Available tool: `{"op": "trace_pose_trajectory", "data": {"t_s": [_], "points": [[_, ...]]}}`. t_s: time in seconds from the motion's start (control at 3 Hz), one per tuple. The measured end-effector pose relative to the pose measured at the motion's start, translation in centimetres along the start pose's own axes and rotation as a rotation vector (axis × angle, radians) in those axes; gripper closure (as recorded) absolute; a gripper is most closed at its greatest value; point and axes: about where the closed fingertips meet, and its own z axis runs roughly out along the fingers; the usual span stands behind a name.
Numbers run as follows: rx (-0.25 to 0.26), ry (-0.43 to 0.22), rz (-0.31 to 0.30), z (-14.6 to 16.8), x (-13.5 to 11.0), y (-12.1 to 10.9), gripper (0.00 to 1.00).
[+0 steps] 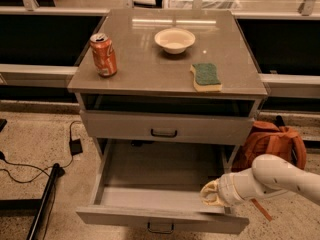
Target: Open middle drawer
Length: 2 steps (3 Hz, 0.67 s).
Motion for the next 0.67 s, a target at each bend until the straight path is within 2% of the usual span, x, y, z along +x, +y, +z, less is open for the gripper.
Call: {"op": "trace_pose_trajectory", "data": {"t_s": [0.33,0.67], "points": [[0.086,-0.041,-0.03,-2.75,-1.47,0.03,0.82],[0.096,-0.043,-0.028,-3.07,-1.3,0.26,0.51]]}}
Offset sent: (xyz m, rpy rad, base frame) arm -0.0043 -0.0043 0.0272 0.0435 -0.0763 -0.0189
